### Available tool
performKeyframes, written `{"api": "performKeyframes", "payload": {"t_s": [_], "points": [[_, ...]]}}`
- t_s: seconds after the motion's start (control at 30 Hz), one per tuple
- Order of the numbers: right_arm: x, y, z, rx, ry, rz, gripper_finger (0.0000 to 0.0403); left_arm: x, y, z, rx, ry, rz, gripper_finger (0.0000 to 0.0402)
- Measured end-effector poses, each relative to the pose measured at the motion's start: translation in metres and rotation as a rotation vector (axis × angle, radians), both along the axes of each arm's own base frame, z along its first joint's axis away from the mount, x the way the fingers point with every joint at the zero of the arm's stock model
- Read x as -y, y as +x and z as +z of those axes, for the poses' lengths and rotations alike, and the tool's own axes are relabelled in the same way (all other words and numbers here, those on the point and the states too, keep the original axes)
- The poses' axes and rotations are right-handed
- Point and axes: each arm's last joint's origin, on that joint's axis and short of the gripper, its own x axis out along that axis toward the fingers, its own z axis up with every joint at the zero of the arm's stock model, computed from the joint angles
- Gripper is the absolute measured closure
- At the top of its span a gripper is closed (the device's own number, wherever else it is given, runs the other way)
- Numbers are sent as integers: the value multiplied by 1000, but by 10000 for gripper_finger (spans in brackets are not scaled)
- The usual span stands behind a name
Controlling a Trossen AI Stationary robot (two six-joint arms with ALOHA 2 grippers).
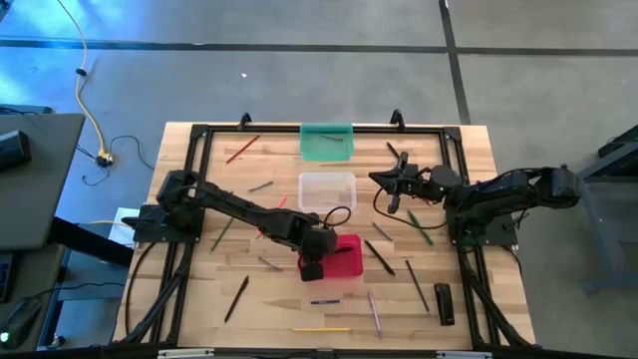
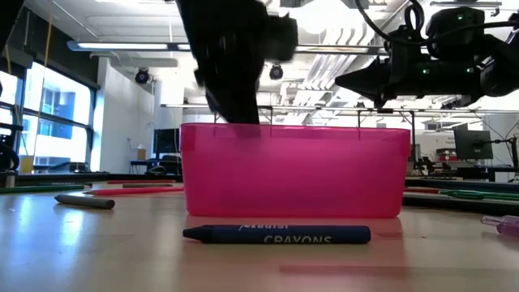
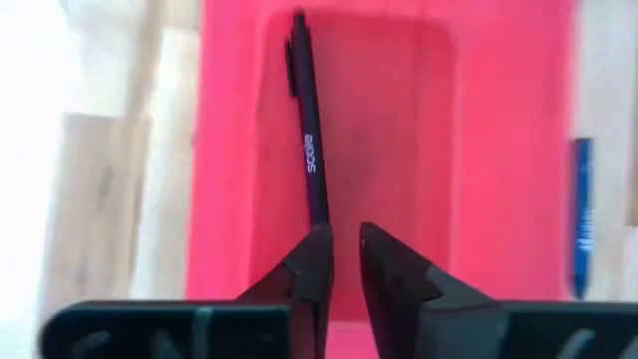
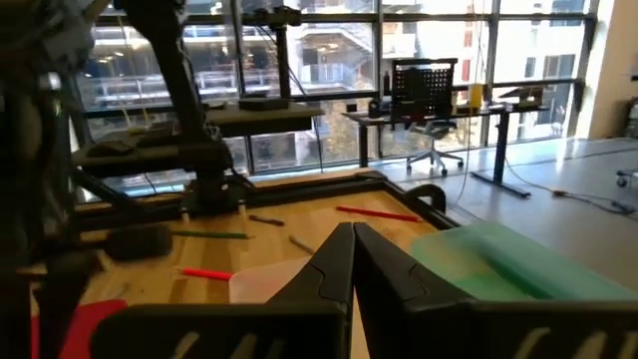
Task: Sort crayons/erasers/pens/pencils in bins
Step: Put the right red pencil into the transparent bin
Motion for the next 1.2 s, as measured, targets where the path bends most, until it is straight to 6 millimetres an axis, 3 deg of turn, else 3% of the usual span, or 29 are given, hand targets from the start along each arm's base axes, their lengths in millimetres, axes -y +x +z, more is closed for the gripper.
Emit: {"api": "performKeyframes", "payload": {"t_s": [0.2, 0.4, 0.63, 0.87, 1.07, 1.2], "points": [[-8, 2, 0, -14, -49, -35, 403, 17, -20, 44, 183, 128, -36, 398], [-10, 2, 1, -6, -66, -41, 403, 18, -58, 56, 411, 62, -49, 401], [-10, 2, 3, 8, -66, -48, 403, 2, -104, 35, 640, -13, -47, 401], [-2, 1, -2, -30, 3, -193, 403, -26, -136, 7, 844, -11, 12, 401], [20, 11, -11, -387, 152, -297, 403, -52, -161, -22, 927, -31, 30, 402], [35, 15, 0, -700, 269, -365, 403, -69, -181, -40, 952, -38, 58, 402]]}}
